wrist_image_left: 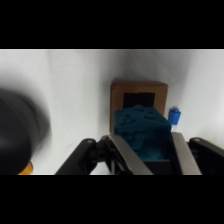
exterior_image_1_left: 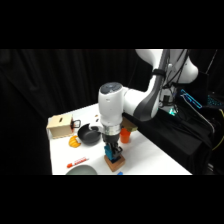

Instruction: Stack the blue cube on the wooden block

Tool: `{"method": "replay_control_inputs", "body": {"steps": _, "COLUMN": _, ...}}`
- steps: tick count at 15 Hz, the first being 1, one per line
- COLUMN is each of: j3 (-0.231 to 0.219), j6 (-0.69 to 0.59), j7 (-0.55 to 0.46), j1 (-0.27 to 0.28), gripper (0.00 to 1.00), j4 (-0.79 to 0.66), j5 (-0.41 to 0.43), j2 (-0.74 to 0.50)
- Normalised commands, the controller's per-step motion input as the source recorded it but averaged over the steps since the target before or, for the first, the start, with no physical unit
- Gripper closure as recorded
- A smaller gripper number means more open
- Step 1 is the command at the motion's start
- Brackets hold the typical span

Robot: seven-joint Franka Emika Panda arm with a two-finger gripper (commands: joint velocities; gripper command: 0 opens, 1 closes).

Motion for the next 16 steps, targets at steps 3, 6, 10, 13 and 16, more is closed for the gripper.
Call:
{"method": "replay_control_inputs", "body": {"steps": 3, "j3": 0.009, "j6": 0.12, "j7": -0.17, "j1": -0.013, "gripper": 0.75, "j4": 0.09, "j5": 0.163, "j2": 0.10}}
{"method": "replay_control_inputs", "body": {"steps": 6, "j3": 0.004, "j6": 0.12, "j7": -0.17, "j1": -0.013, "gripper": 0.75, "j4": 0.08, "j5": 0.168, "j2": 0.09}}
{"method": "replay_control_inputs", "body": {"steps": 10, "j3": 0.009, "j6": 0.11, "j7": -0.17, "j1": -0.011, "gripper": 0.75, "j4": 0.07, "j5": 0.177, "j2": 0.08}}
{"method": "replay_control_inputs", "body": {"steps": 13, "j3": 0.020, "j6": 0.09, "j7": -0.18, "j1": -0.010, "gripper": 0.75, "j4": 0.06, "j5": 0.188, "j2": 0.05}}
{"method": "replay_control_inputs", "body": {"steps": 16, "j3": 0.042, "j6": 0.05, "j7": -0.18, "j1": -0.012, "gripper": 0.24, "j4": 0.03, "j5": 0.205, "j2": 0.00}}
